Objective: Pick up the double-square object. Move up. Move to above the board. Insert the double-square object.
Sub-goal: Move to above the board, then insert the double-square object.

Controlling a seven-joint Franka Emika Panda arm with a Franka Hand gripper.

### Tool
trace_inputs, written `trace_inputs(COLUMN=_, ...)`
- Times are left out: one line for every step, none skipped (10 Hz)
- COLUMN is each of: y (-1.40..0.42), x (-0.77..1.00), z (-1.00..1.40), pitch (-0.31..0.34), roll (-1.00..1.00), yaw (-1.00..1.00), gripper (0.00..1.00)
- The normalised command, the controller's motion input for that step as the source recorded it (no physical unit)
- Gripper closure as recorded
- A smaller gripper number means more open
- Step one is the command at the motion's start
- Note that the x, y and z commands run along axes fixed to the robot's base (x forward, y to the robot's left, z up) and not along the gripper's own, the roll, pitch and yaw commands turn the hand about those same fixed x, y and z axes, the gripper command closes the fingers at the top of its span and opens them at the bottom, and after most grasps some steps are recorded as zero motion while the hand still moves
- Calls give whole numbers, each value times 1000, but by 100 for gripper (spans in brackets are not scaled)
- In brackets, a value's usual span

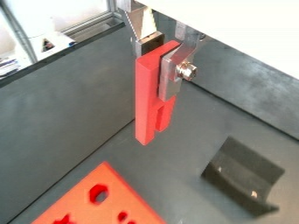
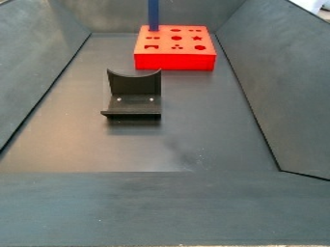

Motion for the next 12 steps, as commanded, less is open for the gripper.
trace_inputs(y=-1000, x=126, z=254, pitch=90, roll=1, yaw=7, gripper=100)
trace_inputs(y=-1000, x=136, z=257, pitch=102, roll=0, yaw=9, gripper=100)
trace_inputs(y=-1000, x=163, z=257, pitch=119, roll=1, yaw=10, gripper=100)
trace_inputs(y=-1000, x=183, z=260, pitch=125, roll=1, yaw=9, gripper=100)
trace_inputs(y=-652, x=153, z=178, pitch=128, roll=21, yaw=9, gripper=100)
trace_inputs(y=-393, x=127, z=109, pitch=119, roll=24, yaw=9, gripper=100)
trace_inputs(y=-212, x=83, z=61, pitch=91, roll=34, yaw=10, gripper=100)
trace_inputs(y=0, x=0, z=0, pitch=-16, roll=0, yaw=0, gripper=100)
trace_inputs(y=-231, x=31, z=-194, pitch=-67, roll=-6, yaw=0, gripper=100)
trace_inputs(y=-503, x=411, z=-343, pitch=0, roll=89, yaw=-26, gripper=100)
trace_inputs(y=-460, x=463, z=-471, pitch=6, roll=97, yaw=-351, gripper=100)
trace_inputs(y=-383, x=266, z=-406, pitch=0, roll=27, yaw=-603, gripper=100)
